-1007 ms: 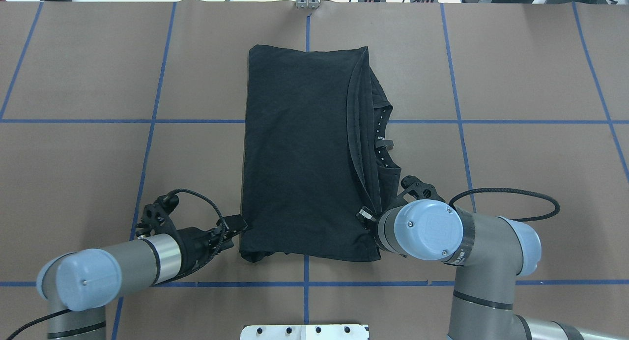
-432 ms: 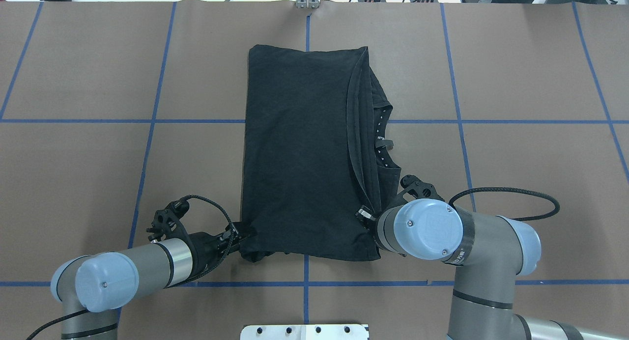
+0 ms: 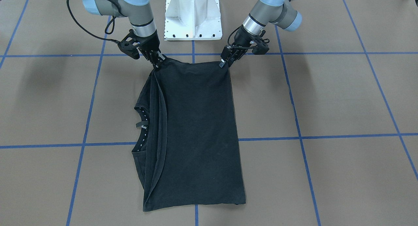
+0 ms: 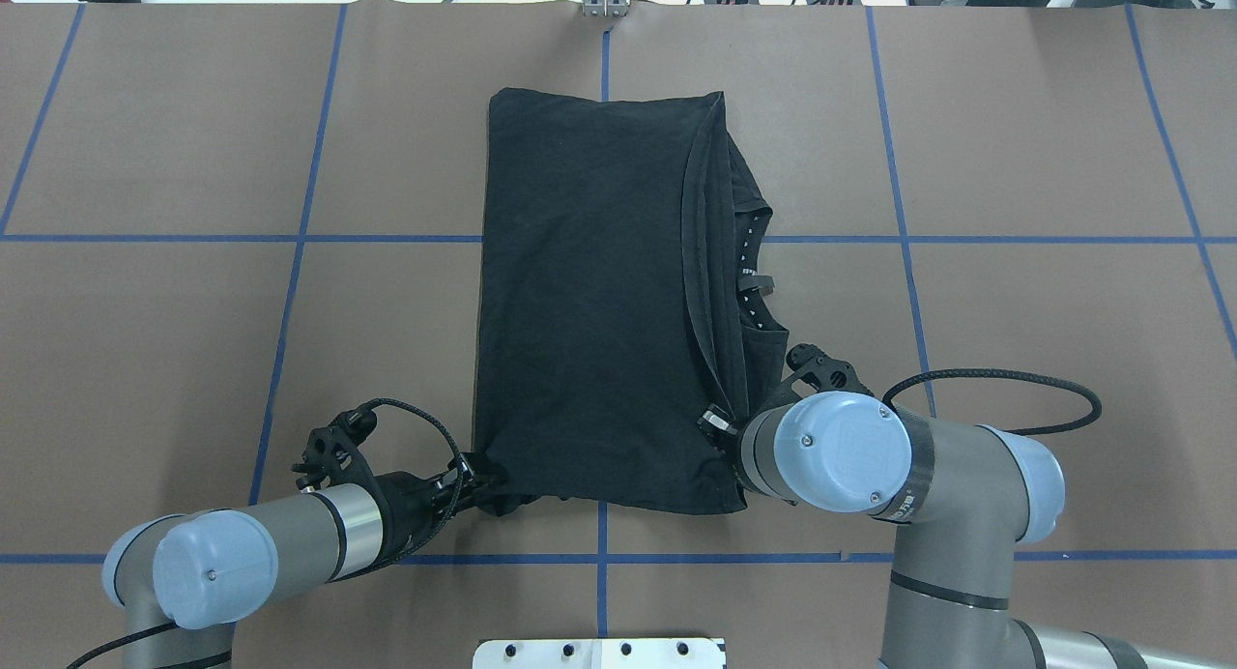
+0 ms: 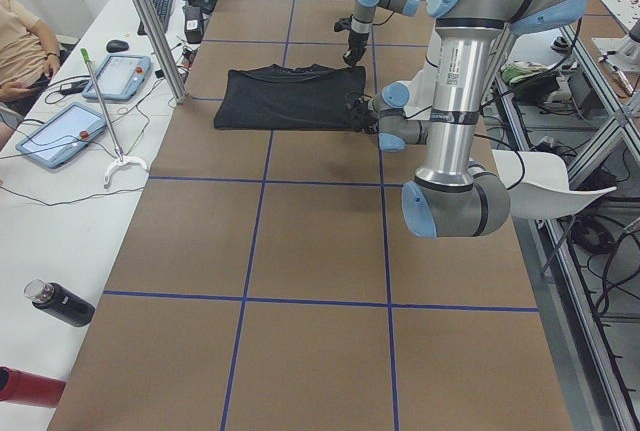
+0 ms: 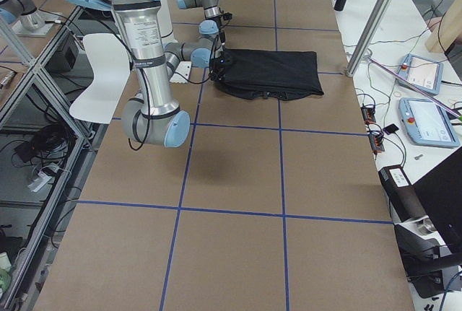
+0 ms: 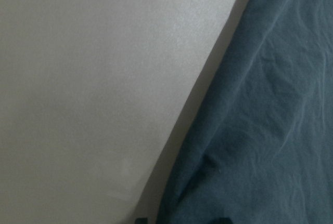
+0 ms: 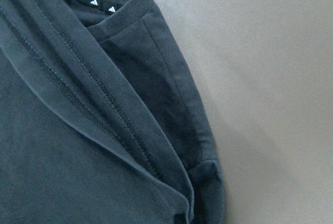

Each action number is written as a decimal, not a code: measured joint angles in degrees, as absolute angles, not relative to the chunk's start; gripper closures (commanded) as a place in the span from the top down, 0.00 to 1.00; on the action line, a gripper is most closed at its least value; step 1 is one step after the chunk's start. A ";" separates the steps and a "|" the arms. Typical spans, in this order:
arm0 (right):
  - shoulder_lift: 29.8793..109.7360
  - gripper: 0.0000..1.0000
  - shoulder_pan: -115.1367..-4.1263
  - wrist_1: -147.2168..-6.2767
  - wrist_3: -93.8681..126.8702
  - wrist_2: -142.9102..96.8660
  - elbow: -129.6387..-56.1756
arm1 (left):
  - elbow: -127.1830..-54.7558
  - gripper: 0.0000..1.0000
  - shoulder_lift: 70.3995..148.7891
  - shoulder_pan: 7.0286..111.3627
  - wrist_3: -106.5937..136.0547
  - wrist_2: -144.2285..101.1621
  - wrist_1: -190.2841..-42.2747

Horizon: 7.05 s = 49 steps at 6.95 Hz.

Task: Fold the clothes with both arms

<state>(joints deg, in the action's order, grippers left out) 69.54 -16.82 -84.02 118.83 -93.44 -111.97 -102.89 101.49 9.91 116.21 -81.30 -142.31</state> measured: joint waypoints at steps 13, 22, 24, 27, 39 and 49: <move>69.64 0.00 -28.58 -90.98 117.84 -105.34 -123.21 | -123.86 0.00 106.10 19.48 114.51 -91.18 -118.98; 40.59 0.99 -47.78 -74.68 101.87 -114.51 -70.49 | -81.03 0.74 126.80 44.60 96.87 -99.00 -131.10; 33.74 1.00 -49.76 -63.73 94.00 -112.17 -53.95 | -67.39 1.00 132.05 47.61 91.69 -99.04 -139.30; 29.87 1.00 -52.78 -62.66 85.32 -111.67 -50.31 | -62.57 1.00 134.14 49.55 89.19 -99.19 -142.66; 28.95 0.00 -36.31 -62.06 90.11 -99.30 -55.04 | -82.31 1.00 117.21 62.68 68.69 -118.72 -140.78; 14.85 0.00 -40.28 -47.79 93.79 -89.77 -31.77 | -87.36 1.00 112.45 63.16 68.64 -118.36 -140.87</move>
